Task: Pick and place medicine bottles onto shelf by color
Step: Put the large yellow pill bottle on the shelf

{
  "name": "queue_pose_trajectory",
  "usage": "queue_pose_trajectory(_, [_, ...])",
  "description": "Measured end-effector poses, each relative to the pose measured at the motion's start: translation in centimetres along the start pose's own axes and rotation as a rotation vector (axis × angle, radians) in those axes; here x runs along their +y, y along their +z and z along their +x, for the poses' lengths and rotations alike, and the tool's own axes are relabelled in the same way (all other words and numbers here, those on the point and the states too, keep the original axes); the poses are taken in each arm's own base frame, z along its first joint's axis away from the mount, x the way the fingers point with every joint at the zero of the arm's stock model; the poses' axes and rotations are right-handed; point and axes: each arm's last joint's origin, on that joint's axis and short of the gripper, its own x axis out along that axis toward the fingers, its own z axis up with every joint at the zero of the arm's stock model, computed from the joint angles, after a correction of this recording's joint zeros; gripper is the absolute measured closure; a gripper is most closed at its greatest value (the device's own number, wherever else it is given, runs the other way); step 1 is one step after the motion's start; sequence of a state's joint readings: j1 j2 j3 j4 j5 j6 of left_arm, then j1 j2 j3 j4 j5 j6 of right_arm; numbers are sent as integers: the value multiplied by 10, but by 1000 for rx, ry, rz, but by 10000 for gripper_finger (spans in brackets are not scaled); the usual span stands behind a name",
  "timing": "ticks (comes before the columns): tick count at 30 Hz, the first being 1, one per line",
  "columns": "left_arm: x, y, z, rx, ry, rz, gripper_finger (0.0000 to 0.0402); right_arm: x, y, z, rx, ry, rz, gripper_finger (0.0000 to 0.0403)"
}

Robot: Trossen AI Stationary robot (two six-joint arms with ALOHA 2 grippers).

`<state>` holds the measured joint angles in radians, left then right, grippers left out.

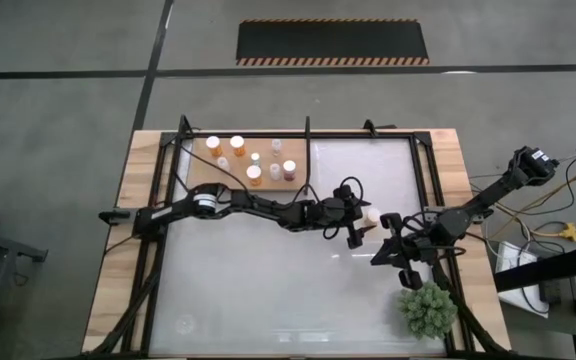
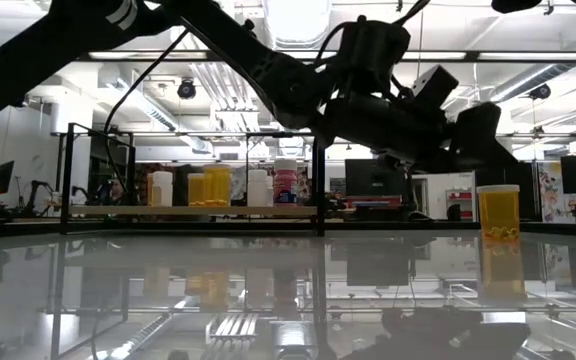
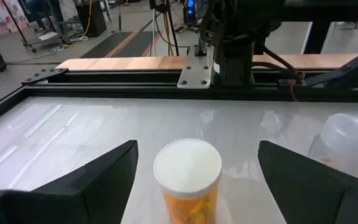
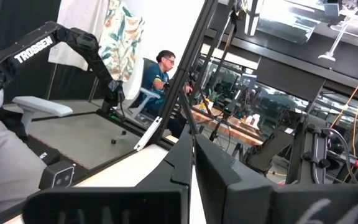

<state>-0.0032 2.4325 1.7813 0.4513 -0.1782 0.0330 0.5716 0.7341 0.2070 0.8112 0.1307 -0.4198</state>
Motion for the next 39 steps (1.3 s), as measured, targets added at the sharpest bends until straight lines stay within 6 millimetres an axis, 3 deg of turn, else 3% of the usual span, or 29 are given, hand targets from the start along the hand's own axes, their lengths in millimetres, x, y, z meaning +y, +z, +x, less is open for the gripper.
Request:
queue_pose_trajectory(35, [1,-2,5,-47,1,-37,87,0,0,0,0,-2,-53,394])
queue_pose_trajectory(39, [0,-12,9,-28,7,-31,87,0,0,0,-3,-3,-64,394])
